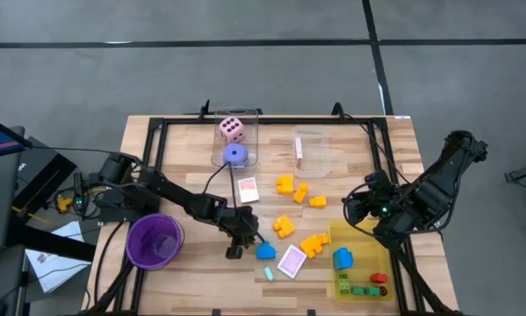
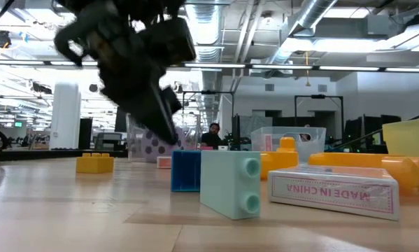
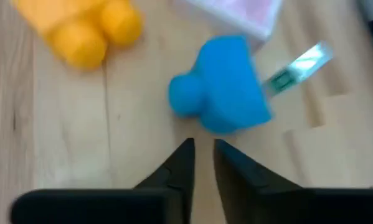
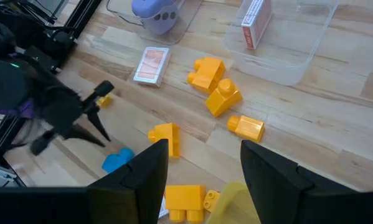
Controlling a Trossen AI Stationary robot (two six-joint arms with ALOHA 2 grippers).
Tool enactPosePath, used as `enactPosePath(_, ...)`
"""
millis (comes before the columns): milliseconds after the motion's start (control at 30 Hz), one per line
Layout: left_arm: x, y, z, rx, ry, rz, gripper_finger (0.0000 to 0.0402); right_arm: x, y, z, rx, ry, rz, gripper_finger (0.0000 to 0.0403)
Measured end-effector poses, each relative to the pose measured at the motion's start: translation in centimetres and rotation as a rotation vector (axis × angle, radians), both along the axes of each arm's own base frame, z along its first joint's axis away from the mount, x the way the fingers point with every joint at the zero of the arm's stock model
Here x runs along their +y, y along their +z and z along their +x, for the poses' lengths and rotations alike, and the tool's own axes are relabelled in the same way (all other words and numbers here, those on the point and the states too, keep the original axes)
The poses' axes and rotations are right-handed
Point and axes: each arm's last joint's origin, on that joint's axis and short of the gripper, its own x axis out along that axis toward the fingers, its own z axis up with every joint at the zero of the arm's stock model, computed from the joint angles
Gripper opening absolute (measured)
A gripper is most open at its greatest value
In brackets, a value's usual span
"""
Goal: Pick & Place Toys
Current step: Put the blue game piece into the bin
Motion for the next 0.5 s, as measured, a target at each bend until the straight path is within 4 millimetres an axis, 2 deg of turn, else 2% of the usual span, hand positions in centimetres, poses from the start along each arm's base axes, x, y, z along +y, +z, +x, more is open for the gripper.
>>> enactPosePath(100, -0.5, 1.0, -0.2, -0.04, -0.025, -0.023, 0.0109, 0.0, 0.0, 0.0, 0.002, 0.007, -0.004, 0.0193)
enactPosePath(233, -1.7, 1.7, 0.3, -0.144, -0.056, -0.053, 0.0204, 0.1, 0.0, 0.0, 0.003, 0.014, -0.006, 0.0193)
enactPosePath(367, -2.1, 1.1, 0.6, -0.17, -0.028, -0.026, 0.0297, 0.1, 0.0, 0.0, 0.005, 0.017, -0.003, 0.0193)
enactPosePath(500, -1.8, 0.2, 0.9, -0.158, 0.008, -0.002, 0.0355, 0.2, 0.0, -0.1, 0.007, 0.026, -0.007, 0.0193)
